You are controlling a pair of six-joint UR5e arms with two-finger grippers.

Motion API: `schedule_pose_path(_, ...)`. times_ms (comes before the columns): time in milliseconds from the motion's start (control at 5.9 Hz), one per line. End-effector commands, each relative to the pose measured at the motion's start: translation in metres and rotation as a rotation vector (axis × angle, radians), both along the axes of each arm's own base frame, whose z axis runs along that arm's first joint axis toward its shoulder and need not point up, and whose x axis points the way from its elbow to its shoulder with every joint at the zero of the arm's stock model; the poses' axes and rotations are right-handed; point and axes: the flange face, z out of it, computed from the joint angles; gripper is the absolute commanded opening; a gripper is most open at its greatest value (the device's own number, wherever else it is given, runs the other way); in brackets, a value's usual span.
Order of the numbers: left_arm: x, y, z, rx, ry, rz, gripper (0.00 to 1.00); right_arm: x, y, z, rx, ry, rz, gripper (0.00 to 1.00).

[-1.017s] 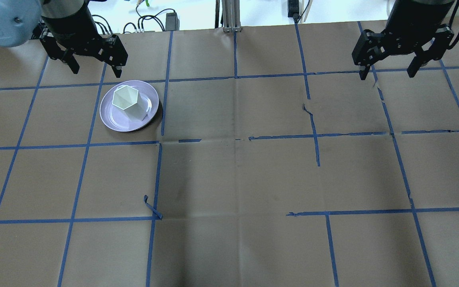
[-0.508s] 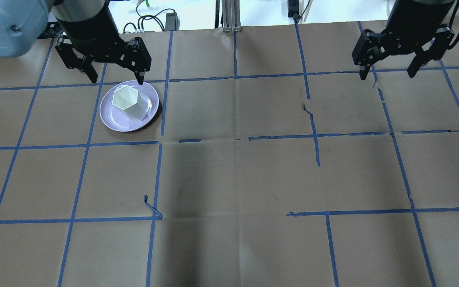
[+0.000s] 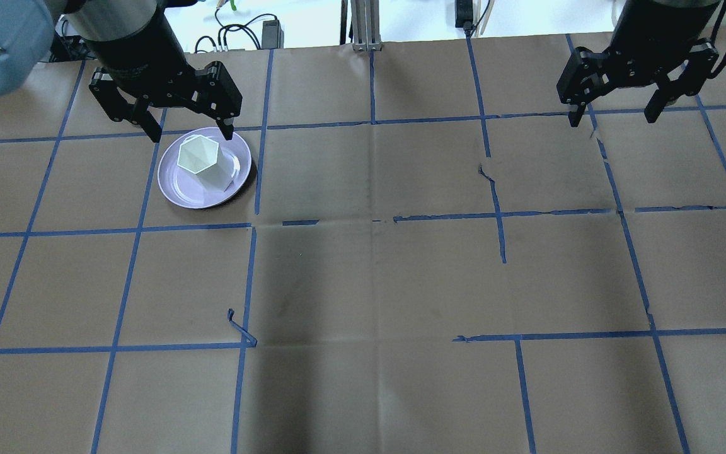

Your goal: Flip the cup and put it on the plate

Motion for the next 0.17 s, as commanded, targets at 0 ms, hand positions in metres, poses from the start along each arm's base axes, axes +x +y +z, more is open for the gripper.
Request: schedule_pose_path(0,-0.0004,0.0007,0.0008,-0.001,0.001,-0.001,0.98,0.0000,0.0000,0.0000,0.000,0.000,0.000,1.00)
